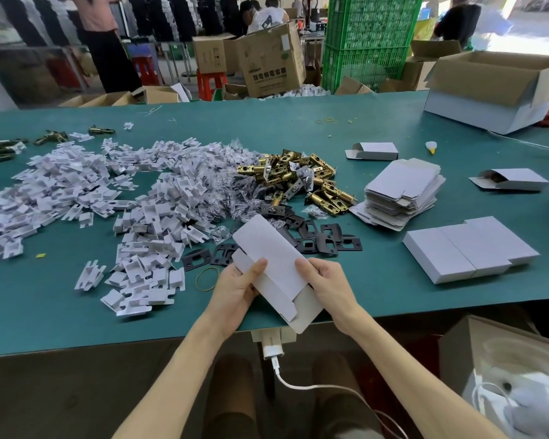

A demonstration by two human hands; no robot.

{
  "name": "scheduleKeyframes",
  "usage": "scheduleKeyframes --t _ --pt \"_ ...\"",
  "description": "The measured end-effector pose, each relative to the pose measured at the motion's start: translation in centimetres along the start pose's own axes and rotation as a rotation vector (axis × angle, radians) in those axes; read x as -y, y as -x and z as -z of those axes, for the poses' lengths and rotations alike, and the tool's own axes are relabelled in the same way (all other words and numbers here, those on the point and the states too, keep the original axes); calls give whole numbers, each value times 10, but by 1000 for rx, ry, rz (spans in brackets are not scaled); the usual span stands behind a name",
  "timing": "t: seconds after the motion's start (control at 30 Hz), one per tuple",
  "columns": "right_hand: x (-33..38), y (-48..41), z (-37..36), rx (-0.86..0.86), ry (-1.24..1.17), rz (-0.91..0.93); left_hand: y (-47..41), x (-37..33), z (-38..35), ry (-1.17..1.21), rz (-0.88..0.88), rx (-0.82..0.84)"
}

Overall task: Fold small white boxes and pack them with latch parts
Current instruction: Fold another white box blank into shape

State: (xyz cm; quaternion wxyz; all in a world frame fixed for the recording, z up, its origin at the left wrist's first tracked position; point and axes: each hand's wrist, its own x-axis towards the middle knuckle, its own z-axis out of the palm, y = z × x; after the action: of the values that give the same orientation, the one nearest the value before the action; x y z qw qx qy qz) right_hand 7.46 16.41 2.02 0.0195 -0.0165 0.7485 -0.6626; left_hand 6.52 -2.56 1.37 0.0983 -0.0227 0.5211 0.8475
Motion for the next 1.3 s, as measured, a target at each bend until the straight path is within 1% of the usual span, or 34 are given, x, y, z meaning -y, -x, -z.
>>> scheduleKeyframes --t 0.13,0.23,0.3,0.43,0.67,0.87,1.0,1.17,1.23,1.3 --pt "0 0 -2 -61 -54 -27 -2 2 2 6 31 2" --pt "-2 1 -4 -86 -32 -10 -2 6 1 -67 -11 20" --pt "-2 2 -5 -75 -9 9 -2 6 1 -88 -33 10" --pt "1 4 -5 -38 6 17 -2 5 4 -53 -30 -12" --pt "2 3 -4 -55 9 25 -2 6 0 -123 -29 -6" --pt "-2 2 -7 -71 6 33 -2 7 1 -113 -47 -67" --pt "-7 1 -4 -58 -40 22 -1 7 3 -141 -35 -62" --pt "-6 0 -4 -96 -64 22 -1 9 0 -225 -9 -31" --pt "-8 1 -5 -74 -42 45 -1 9 -1 -249 -1 -22" --pt "-9 1 -5 -88 -37 54 0 10 -1 -270 -7 -26"
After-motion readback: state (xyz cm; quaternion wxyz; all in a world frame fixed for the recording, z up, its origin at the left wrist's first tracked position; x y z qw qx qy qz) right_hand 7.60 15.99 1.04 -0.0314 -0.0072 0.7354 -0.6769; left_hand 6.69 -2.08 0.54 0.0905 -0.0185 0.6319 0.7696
